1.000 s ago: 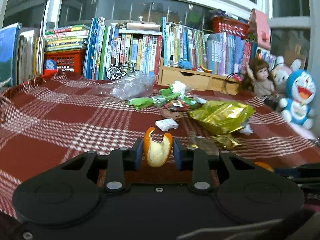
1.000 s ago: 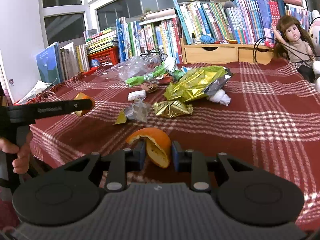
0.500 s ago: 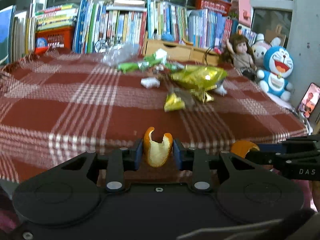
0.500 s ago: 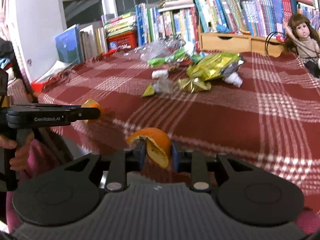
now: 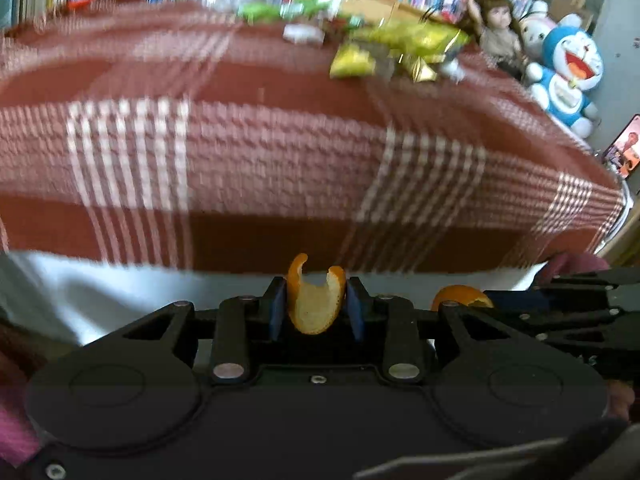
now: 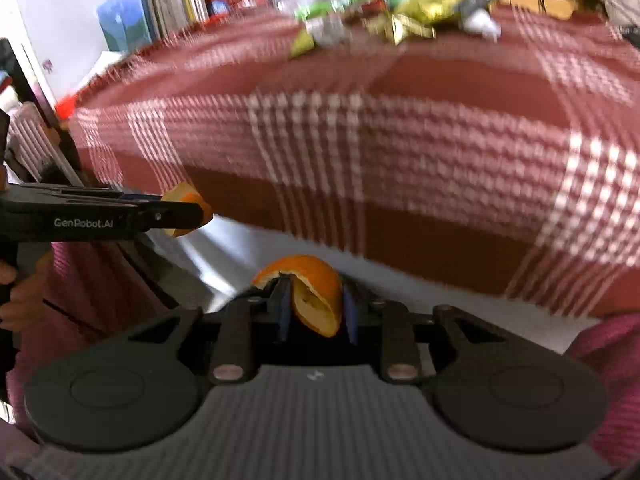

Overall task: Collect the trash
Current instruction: 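Carry the crust and orange peel down to the white bin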

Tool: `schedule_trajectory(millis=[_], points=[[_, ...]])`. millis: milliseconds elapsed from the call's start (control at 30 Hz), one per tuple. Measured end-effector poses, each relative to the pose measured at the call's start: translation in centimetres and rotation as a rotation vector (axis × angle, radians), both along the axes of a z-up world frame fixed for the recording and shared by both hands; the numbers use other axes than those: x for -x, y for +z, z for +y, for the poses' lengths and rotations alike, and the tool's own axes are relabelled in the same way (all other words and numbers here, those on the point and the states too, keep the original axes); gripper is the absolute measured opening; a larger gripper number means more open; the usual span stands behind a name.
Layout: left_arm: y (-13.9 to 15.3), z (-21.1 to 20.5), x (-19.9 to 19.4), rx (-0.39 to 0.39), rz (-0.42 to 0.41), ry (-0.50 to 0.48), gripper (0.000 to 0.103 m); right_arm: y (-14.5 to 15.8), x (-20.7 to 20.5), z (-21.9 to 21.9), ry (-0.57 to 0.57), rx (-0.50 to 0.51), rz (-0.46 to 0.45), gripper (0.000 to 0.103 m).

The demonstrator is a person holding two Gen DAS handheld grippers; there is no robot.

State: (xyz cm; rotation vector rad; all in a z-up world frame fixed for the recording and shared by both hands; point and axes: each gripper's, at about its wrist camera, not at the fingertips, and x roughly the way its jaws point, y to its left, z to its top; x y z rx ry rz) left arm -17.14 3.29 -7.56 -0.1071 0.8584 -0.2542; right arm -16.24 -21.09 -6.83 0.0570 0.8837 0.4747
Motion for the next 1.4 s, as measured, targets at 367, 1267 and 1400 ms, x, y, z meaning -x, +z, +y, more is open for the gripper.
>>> schedule_trajectory(millis=[367, 1267, 1400], points=[[-4.2, -1.8, -0.5, -0.038, 0.138, -0.020, 0.032, -3.8, 0.0, 0.6, 0.002, 0.023, 0.121, 0.032], [-7.2, -1.9, -1.8, -0.074, 0.223, -0.004, 0.077, -6.2, -0.9, 0.4, -0.030, 0.002, 0.196, 0.065], [-6.6, -1.8, -1.6, -0.075, 0.208, 0.000, 0.078, -5.9, -1.0, 0.3, -0.035, 0.004, 0.186, 0.069]])
